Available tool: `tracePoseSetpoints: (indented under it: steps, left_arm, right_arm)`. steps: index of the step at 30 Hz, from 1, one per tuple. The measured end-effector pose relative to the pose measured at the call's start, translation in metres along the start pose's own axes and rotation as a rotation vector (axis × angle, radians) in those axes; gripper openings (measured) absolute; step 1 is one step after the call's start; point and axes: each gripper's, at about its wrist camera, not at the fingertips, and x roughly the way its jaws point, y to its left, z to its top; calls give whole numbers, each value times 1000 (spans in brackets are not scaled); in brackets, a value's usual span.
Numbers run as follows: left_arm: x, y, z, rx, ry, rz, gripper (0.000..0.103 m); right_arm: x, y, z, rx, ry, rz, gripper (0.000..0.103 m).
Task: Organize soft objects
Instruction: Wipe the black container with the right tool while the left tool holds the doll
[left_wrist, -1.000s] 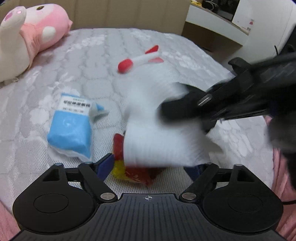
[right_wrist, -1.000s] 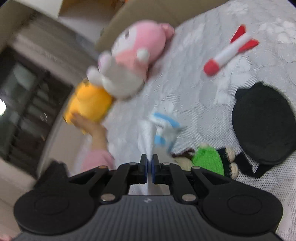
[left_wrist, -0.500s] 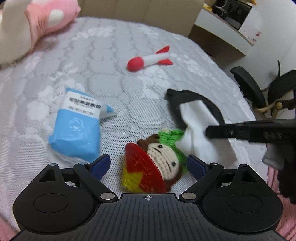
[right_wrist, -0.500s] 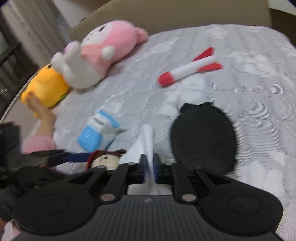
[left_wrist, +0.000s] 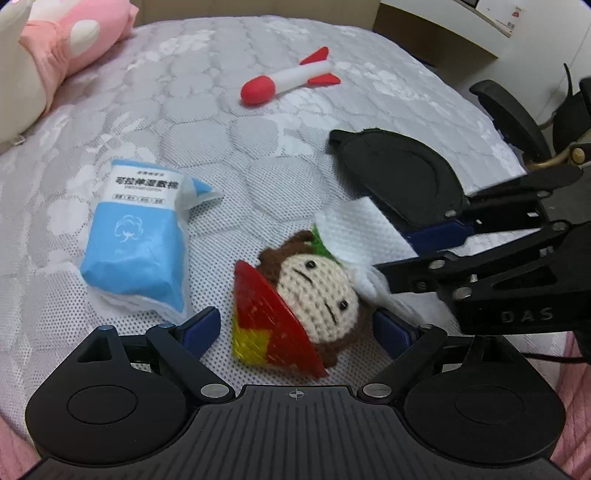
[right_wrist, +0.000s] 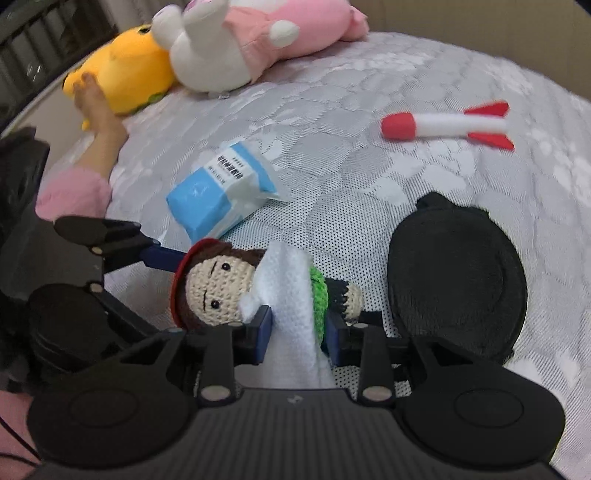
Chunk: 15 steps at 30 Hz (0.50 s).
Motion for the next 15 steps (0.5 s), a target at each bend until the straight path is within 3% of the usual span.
tracePoseSetpoints:
  steps: [2,4,7,9,12,15]
  left_arm:
    - [-1,-1,-3,4,7,-10,93]
    - [-2,-1,-5,0,15,-25,94]
    - [-6,1,-8,-16,18,-44,94]
    - [-7,3,-10,-19,26,-56,94]
    - [-4,7,-13,-35,49,-69,94]
    - [-3,10,-12,-48,54,-84,94]
  right_arm:
    - [1,4,0,-30,6,-2,38]
    - [0,11,-3,-105,-10,-40,19]
    - [-10,21,-4,-163,-54,-87,11]
    - [-24,20,3,-86,-117,-50,10]
    - [-27,8,19,96,-178,79,6]
    - [-2,-8,33,279,-156,241,5]
